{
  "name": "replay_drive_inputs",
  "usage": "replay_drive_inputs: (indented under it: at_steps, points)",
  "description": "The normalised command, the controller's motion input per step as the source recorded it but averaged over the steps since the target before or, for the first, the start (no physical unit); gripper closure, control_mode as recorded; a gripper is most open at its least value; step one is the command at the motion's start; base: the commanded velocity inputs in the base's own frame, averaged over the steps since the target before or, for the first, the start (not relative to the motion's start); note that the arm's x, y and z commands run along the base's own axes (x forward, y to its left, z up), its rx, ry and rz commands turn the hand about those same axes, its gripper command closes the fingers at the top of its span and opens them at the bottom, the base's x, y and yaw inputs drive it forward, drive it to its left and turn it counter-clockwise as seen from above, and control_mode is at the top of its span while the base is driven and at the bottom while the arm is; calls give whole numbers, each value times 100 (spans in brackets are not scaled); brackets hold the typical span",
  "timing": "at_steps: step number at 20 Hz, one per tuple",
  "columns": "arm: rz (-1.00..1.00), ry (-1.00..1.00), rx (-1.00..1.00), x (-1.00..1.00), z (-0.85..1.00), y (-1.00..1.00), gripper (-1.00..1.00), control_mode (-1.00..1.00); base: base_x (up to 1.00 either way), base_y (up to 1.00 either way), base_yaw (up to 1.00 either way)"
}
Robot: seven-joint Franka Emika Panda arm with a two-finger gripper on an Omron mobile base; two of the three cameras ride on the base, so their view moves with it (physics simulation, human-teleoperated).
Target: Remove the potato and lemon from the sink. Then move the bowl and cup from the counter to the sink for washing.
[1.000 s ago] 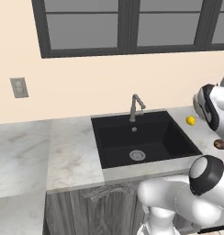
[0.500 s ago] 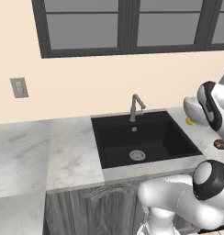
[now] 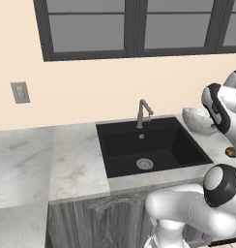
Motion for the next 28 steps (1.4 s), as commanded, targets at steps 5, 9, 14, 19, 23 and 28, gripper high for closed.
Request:
replay_drive_inputs:
  at_steps: [5, 9, 14, 19, 23, 28]
  points:
    - [11, 1, 4, 17, -18, 15, 100, -100, 0, 0, 0]
    - [12, 0, 4, 17, -20, 9, 100, -100, 0, 0, 0]
    - [14, 1, 3, 14, -21, 9, 100, -100, 0, 0, 0]
    - [14, 1, 1, 13, -19, 3, 100, -100, 0, 0, 0]
    - [12, 3, 0, 12, -20, 0, 100, -100, 0, 0, 0]
    - [10, 2, 0, 12, -21, 0, 100, -100, 0, 0, 0]
